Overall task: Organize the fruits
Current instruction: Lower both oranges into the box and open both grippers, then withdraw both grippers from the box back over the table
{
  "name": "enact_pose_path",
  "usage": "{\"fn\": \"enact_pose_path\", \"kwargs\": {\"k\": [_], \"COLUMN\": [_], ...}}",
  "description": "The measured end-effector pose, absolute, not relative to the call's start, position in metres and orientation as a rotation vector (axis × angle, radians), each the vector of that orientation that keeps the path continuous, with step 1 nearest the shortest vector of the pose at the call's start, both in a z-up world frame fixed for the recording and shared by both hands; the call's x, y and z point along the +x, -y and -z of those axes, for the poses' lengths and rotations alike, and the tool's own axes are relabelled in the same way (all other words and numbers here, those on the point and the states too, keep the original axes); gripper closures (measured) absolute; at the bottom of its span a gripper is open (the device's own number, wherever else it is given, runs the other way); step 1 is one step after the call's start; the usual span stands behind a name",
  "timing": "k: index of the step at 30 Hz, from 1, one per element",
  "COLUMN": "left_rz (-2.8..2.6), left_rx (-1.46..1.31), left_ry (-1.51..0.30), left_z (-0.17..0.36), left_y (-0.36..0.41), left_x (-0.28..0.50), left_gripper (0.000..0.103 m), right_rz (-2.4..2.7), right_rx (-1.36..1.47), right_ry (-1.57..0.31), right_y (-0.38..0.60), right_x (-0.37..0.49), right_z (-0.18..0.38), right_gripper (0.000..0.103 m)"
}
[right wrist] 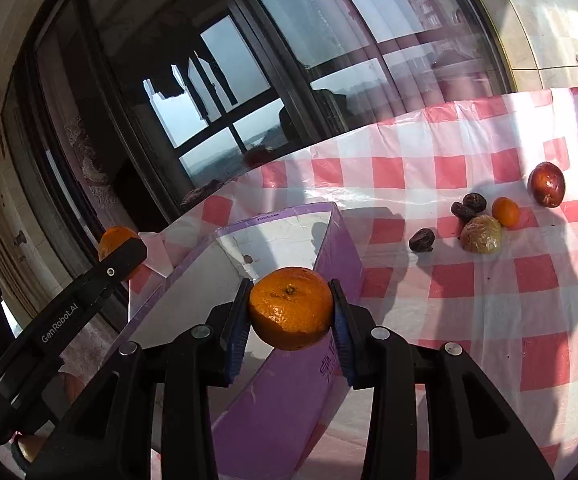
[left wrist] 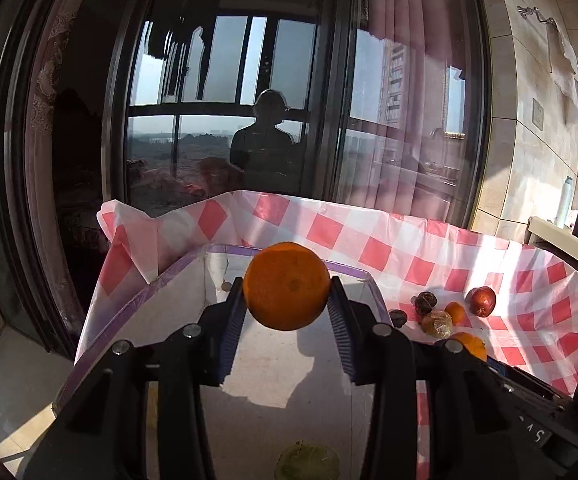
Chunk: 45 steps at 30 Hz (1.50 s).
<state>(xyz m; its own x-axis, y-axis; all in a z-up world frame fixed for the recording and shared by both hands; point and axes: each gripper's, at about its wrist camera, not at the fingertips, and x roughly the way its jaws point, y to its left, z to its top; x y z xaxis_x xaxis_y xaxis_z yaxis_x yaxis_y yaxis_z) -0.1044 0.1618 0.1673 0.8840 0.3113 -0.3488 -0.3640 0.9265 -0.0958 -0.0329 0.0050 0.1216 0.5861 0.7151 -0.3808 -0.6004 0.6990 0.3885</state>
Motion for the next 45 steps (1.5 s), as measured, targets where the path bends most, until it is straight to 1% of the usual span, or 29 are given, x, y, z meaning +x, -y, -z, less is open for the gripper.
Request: {"fn": "enact_pose_path", "kwargs": {"k": [5, 8, 11, 16, 22, 25, 27, 28, 29, 31, 33, 35, 37, 42, 45], "left_rz": [-0.411, -0.353, -0.367, -0.325, -0.327, -0.323, -0.315, -0.311, -0.306, -0.307, -0.305, -0.308, -0.314, -0.316, -0.317], "left_rx": [-0.187, -0.261, -0.243, -0.312, -0.329, -0.331, -0.342, -0.35, -0.357, -0.381, -0.398, -0.406, -0.415, -0.435, -0.449], "left_ry": [-0.471, -0.538, -0.637, -0.826, -0.98, -1.021, -1.022, -1.026, -1.027, -1.023, -1.015, -1.008, -0.998, -0.99, -0.929], "left_z": [-0.15, -0.144, -0.136, -0.115, -0.096, -0.09, -0.089, -0.089, -0.088, -0.088, -0.088, -0.089, -0.09, -0.091, -0.098], "left_y": [-0.207, -0.227, -0.232, -0.248, -0.251, -0.25, -0.251, -0.252, -0.253, -0.256, -0.258, -0.26, -0.261, -0.264, -0.264], "left_x": [-0.093, -0.088, -0.075, -0.054, -0.043, -0.042, -0.045, -0.046, -0.046, -0.049, -0.053, -0.056, -0.056, -0.056, -0.061], "left_gripper": [0.062, 0.062, 0.062, 0.062, 0.061, 0.061, 0.056, 0.049, 0.042, 0.035, 0.032, 0.025, 0.022, 0.022, 0.022], "right_rz": [-0.862, -0.879, -0.877, -0.782, -0.71, -0.714, -0.713, -0.71, -0.712, -0.727, -0.733, -0.745, -0.753, -0.768, -0.761], "right_rx": [0.074, -0.067, -0.178, -0.41, -0.691, -0.732, -0.723, -0.717, -0.711, -0.7, -0.686, -0.658, -0.635, -0.613, -0.647], "right_ry": [-0.568, -0.613, -0.676, -0.796, -0.927, -0.948, -0.942, -0.94, -0.937, -0.925, -0.919, -0.912, -0.907, -0.898, -0.883], "right_y": [-0.062, -0.093, -0.116, -0.143, -0.162, -0.163, -0.162, -0.162, -0.161, -0.164, -0.166, -0.164, -0.162, -0.159, -0.161], "right_x": [-0.037, -0.038, -0.033, -0.024, -0.006, -0.004, -0.003, -0.003, -0.004, -0.006, -0.006, -0.008, -0.008, -0.009, -0.015], "right_z": [-0.129, -0.124, -0.114, -0.099, -0.074, -0.068, -0.068, -0.068, -0.067, -0.068, -0.07, -0.072, -0.074, -0.077, -0.078], "right_gripper": [0.065, 0.065, 0.065, 0.065, 0.065, 0.065, 0.065, 0.064, 0.06, 0.057, 0.056, 0.054, 0.054, 0.05, 0.045]}}
